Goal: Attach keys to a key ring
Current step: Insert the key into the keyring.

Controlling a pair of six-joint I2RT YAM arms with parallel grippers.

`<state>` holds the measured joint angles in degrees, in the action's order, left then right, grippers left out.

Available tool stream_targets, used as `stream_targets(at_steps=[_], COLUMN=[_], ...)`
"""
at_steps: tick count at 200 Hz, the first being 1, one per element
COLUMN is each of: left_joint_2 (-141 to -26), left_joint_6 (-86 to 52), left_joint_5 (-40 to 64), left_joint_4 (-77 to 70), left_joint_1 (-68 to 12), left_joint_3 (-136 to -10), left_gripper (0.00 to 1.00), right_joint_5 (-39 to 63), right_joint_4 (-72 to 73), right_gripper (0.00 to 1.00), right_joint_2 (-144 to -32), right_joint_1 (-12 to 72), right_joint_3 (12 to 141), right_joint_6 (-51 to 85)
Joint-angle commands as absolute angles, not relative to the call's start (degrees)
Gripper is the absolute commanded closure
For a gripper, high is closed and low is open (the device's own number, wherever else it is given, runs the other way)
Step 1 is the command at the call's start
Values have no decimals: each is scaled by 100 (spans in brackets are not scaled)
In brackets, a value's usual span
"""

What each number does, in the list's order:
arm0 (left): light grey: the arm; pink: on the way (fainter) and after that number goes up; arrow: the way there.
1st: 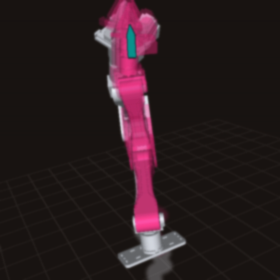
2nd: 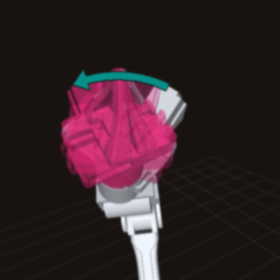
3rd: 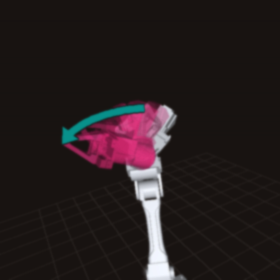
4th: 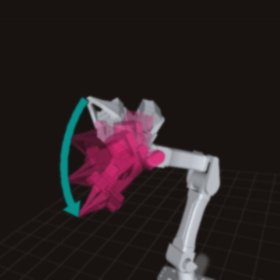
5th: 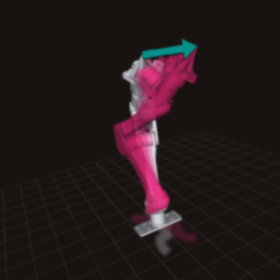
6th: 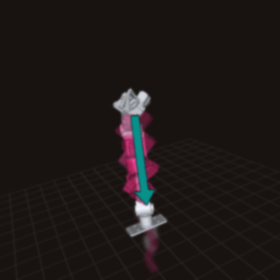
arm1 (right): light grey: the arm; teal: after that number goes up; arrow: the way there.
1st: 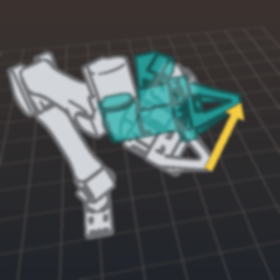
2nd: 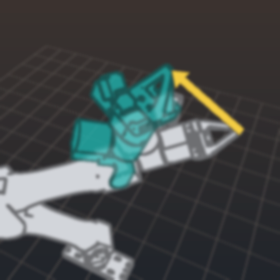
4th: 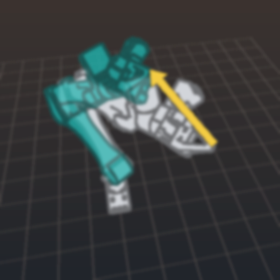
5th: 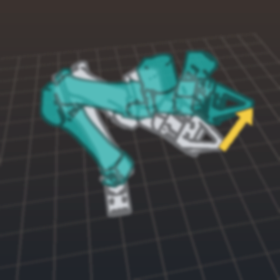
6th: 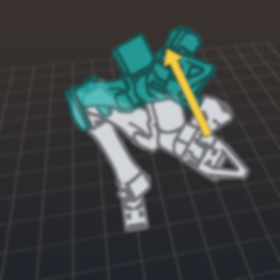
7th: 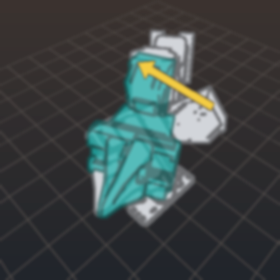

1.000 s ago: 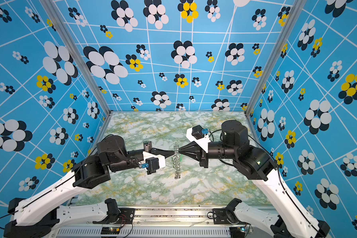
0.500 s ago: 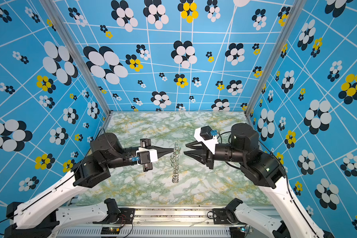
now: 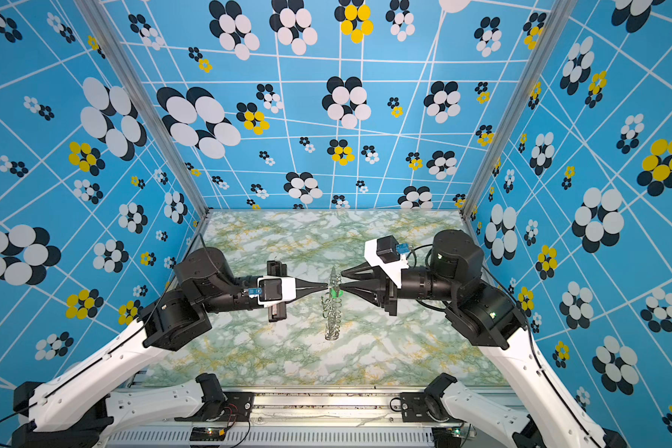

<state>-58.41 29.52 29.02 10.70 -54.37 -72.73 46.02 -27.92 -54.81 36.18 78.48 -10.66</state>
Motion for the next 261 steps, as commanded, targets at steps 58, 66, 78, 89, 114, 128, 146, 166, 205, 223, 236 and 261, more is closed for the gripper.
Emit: stream_targets(at_steps=[58,66,78,89,114,128,146,166,205,223,236,261], left_joint_2=[-5854,-5854,-5854,-5853,-5845,-5838,-5840,-5837,-5828,-5825,-5827,-5807], left_joint_6=[2861,2865,2865,2856,2865,2840,2826,2821,2804,2785,2764,2718], left_joint_5=[3003,3005,3005,3009,3004,3017,3036,3045,3039,3039,3007,2845], left_joint_4=[836,835,839,842,844,818,817,825,828,827,817,814], left_joint_1=[-5397,-5396,-5396,-5396,-5396,-5396,-5397,-5396,-5392,-5397,-5396,-5397], left_joint_3=[-7323,-7338,-7345,-7355,-7348,-7361,-7370,-7377,-7361,-7341,-7326,-7265], left_gripper=[100,100,100,100,100,100,100,100,100,100,100,100], right_joint_5=[4994,5002,4999,5008,4977,4969,4953,4918,4880,4870,4856,4771], right_joint_4=[-2712,-2740,-2767,-2768,-2800,-2841,-2833,-2832,-2799,-2804,-2823,-2951], right_gripper=[75,75,75,75,76,77,80,86,100,100,100,100], right_joint_2=[-5484,-5493,-5517,-5529,-5561,-5588,-5609,-5612,-5583,-5564,-5560,-5540], right_joint_1=[3731,3742,3757,3769,3818,3844,3879,3901,3911,3919,3919,3920], right_joint_3=[7792,7787,7787,7793,7805,7813,7821,7822,7822,7815,7820,7850], right_joint_6=[-1025,-1038,-1063,-1072,-1102,-1118,-1133,-1128,-1107,-1106,-1102,-1172])
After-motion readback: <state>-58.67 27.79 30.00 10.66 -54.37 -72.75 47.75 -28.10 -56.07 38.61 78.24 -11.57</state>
